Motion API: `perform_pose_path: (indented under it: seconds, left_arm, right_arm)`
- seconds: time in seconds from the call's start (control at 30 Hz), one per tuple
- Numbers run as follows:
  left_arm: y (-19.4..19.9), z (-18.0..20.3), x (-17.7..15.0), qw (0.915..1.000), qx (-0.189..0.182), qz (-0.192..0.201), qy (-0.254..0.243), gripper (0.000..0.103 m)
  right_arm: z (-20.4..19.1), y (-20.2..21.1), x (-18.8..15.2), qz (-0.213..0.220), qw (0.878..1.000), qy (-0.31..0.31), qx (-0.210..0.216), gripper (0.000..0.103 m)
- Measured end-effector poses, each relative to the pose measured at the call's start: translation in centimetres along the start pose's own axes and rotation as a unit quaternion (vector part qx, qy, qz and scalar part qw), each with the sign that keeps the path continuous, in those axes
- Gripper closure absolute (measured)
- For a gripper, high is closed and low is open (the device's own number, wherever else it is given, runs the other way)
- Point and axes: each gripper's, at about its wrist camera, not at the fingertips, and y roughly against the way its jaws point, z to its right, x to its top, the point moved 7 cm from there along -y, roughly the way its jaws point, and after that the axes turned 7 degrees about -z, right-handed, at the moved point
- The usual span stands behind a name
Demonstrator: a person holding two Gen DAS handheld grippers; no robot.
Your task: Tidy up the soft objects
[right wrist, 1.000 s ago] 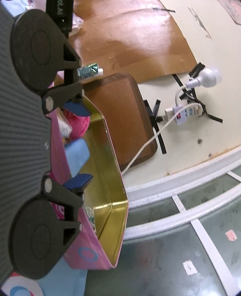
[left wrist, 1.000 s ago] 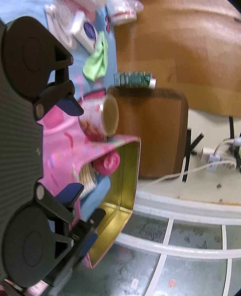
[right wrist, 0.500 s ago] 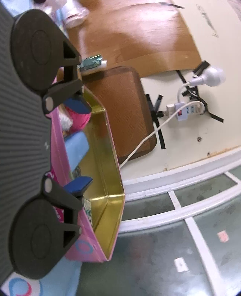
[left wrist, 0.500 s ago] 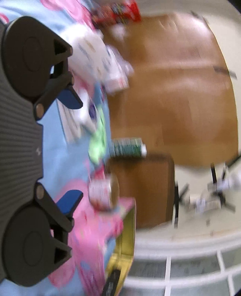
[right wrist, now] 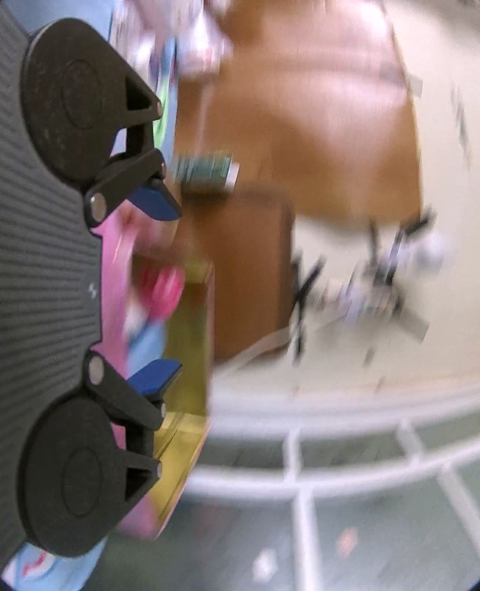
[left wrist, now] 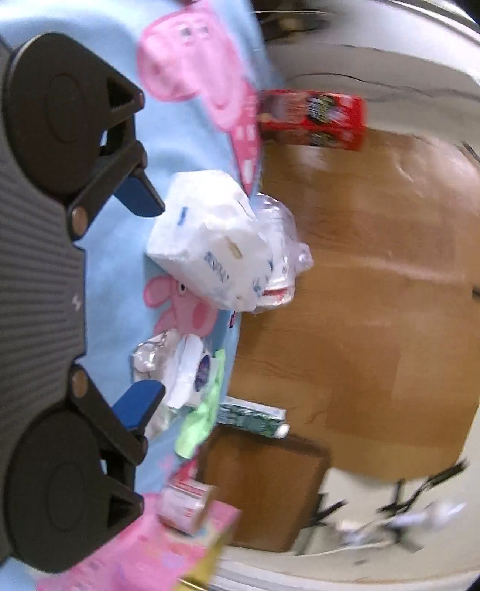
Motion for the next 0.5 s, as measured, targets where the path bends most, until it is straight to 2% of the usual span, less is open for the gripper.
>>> perform_pose_path:
  seconds: [0.07, 0.13, 0.27, 0.37, 0.5]
  left_arm:
    - [-0.1, -1.0, 0.0, 0.9994, -0.017, -0.003, 0.030, 0.005]
    - [-0.4, -1.5, -0.1, 0.9984, -0.025, -0.013, 0.048, 0.004]
    - [-0.5, -2.0, -0.2, 0.9969, -0.033, -0.015, 0.070, 0.004]
    - [-0.2, -2.1, -0.1, 0.9971, -0.031, -0.004, 0.069, 0.004]
    - [-0.2, -1.8, 0.0, 0.9976, -0.033, 0.000, 0.062, 0.004]
  right_arm:
    - [-3.5, 0.3, 0.6, 0.001, 0.998, 0.024, 0.054, 0.018]
    - [-7.0, -0.3, 0.5, -0.027, 0.991, 0.038, 0.122, 0.018]
    - [-13.5, -3.0, -1.0, -0.104, 0.966, 0.077, 0.222, 0.018]
    - [-16.8, -5.7, -1.9, -0.142, 0.954, 0.104, 0.241, 0.018]
    - [-19.3, -10.1, -1.1, -0.179, 0.952, 0.099, 0.227, 0.017]
